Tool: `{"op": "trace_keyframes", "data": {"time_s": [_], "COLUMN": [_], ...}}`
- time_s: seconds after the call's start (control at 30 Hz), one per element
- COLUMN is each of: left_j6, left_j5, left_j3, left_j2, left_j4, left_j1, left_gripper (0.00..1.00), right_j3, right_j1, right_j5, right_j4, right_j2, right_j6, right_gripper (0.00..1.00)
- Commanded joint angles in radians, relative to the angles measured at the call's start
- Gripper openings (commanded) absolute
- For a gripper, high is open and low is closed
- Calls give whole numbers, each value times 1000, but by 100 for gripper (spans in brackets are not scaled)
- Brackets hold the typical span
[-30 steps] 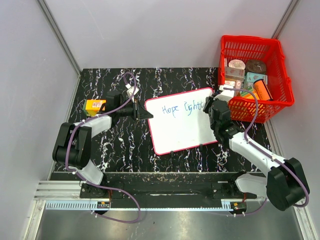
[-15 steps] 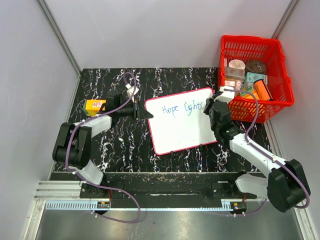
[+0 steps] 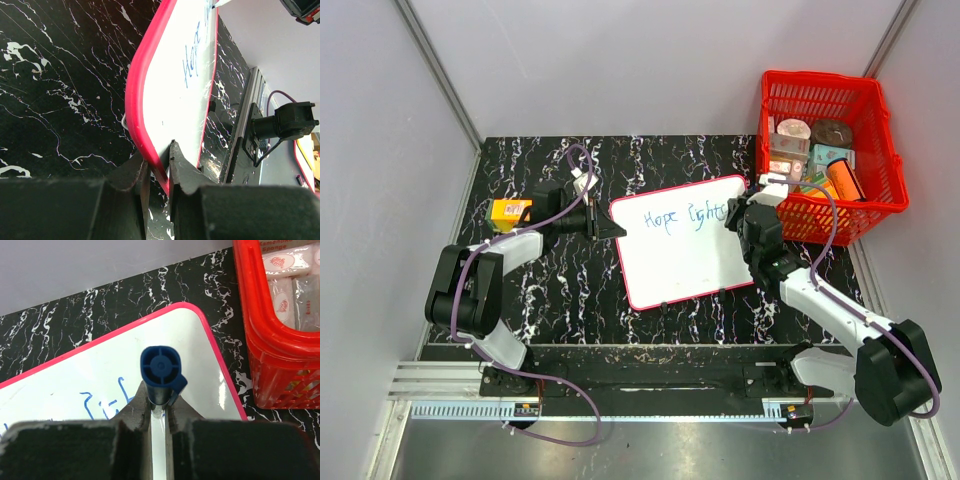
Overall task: Write a sentence on the whiteboard
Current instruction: Write on the whiteboard with the whiteboard.
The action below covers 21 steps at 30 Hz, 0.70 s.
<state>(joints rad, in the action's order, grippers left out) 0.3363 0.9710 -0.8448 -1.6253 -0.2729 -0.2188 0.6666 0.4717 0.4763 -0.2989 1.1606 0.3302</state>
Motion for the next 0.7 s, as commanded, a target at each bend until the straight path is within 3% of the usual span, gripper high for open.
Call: {"op": "trace_keyframes", "data": {"time_s": [0.0, 0.4, 0.67], "left_j6": [-175, -175, -177], "left_j5": [-149, -152, -155], "left_j3": [1, 4, 4], "left_j2": [-36, -31, -28], "left_j4": [11, 11, 11], "left_j1": [-34, -34, -34], "left_gripper": [0, 0, 0], "right_j3": [-16, -64, -61], "right_j1": [-4, -4, -2], "right_j5": [-61, -123, -218], "right_j4": [4, 53, 60], "right_j2": [-5, -286, -308], "right_j6": [30, 13, -14], "right_gripper": [0, 0, 0]}}
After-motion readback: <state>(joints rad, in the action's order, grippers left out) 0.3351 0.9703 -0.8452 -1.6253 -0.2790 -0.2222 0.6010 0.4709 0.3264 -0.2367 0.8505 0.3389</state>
